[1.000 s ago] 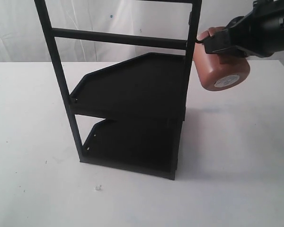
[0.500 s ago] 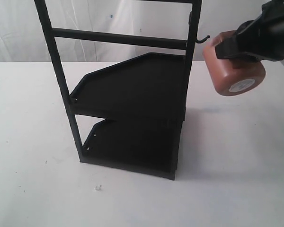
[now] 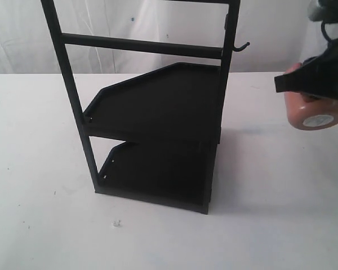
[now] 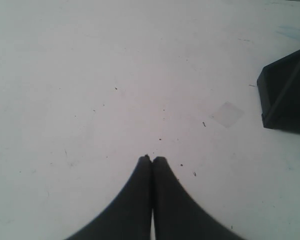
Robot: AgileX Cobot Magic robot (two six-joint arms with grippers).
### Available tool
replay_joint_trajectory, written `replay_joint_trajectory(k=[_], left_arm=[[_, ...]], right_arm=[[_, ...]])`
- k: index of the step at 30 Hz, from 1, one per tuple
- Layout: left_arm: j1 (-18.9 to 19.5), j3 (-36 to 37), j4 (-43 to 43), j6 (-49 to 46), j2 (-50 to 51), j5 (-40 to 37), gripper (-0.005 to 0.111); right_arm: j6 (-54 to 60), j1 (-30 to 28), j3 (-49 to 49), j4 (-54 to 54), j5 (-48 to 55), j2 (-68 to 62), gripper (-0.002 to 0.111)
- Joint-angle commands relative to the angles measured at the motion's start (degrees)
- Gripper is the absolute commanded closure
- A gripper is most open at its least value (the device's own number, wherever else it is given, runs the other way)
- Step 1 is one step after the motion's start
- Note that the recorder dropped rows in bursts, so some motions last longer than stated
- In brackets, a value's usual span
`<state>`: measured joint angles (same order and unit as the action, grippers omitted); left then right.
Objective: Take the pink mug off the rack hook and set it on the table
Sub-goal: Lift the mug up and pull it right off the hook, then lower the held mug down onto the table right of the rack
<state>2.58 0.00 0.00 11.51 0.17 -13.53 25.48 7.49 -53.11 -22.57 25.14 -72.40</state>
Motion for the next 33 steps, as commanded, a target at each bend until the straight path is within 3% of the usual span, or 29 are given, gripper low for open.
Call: replay_joint_trajectory(k=[1,5,8,14,19,27,31,33], left_arm=[[-0.43,0.0,0.0,0.03,-0.17,0.17,0.107],[-0.43,0.0,0.0,0.03,-0.17,0.17,0.107],[-0.43,0.0,0.0,0.03,-0.17,0.17,0.107],[-0.43,0.0,0.0,0.03,-0.17,0.17,0.107],[-0.43,0.0,0.0,0.03,-0.17,0.17,0.107],[-0.43,0.0,0.0,0.03,-0.17,0.17,0.107],[-0.43,0.0,0.0,0.03,-0.17,0.17,0.107],[-0.43,0.0,0.0,0.03,-0.17,0.17,0.107]], right_arm=[[-0.38,-0.12,7.16,-1.81,-18.14,-1.18,0.108],[0.37,0.38,13.78,-10.23,-32.15,-1.31,0.108],[0.25,1.76,17.56,-9.64,-38.56,-1.31,0.108],[-0.95,6.17,19.55,-1.86,-45.79,-1.31,0.108],[-11.92,10.28,19.55,8.45,-53.32,-2.09,0.108],[-13.42,10.76,19.69,12.78,-58.53,-7.76,0.108],[-23.22,10.76,20.9,28.6,-65.04,-9.05,0.108],[-24.34,10.76,21.06,30.19,-65.39,-9.75,0.108]])
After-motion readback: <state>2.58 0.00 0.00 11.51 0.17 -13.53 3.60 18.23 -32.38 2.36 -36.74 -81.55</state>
